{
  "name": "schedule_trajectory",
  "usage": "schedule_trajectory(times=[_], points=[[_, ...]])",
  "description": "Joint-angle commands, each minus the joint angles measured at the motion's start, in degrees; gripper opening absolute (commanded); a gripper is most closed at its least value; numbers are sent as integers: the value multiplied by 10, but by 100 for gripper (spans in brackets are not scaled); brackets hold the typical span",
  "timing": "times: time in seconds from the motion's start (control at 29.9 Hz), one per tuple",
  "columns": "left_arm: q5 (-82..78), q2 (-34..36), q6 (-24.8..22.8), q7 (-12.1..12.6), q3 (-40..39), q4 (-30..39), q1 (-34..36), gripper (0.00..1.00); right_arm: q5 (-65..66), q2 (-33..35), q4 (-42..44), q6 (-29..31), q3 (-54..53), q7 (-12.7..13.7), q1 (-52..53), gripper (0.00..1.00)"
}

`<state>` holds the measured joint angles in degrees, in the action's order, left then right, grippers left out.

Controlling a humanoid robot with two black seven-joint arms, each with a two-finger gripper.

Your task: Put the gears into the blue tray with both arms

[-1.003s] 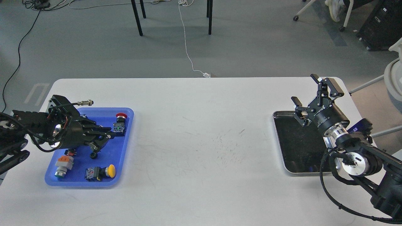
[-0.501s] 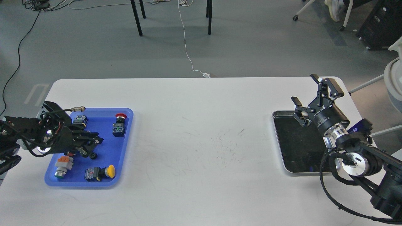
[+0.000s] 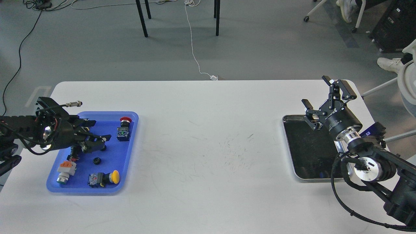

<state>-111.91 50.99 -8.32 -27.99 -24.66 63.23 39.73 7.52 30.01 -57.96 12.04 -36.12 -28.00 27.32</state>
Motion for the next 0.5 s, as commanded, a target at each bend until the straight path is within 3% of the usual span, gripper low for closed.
schedule_trajectory(times=[0.0,0.2,0.3,0.47], points=[[166,7,-20,0,-35,53,0,94,0,-1,3,0,3,0,5,98],[516,-34,-7,0,-63,117,-35,98,-1,-2,4,-1,3,0,18,98],[651,-87,0,0,-141,119,-89,98,0,-2,4,-4,5,0,21,98],[676,-187,1,0,-290,119,-195,98,6,-2,-3,-17,4,0,26,98]])
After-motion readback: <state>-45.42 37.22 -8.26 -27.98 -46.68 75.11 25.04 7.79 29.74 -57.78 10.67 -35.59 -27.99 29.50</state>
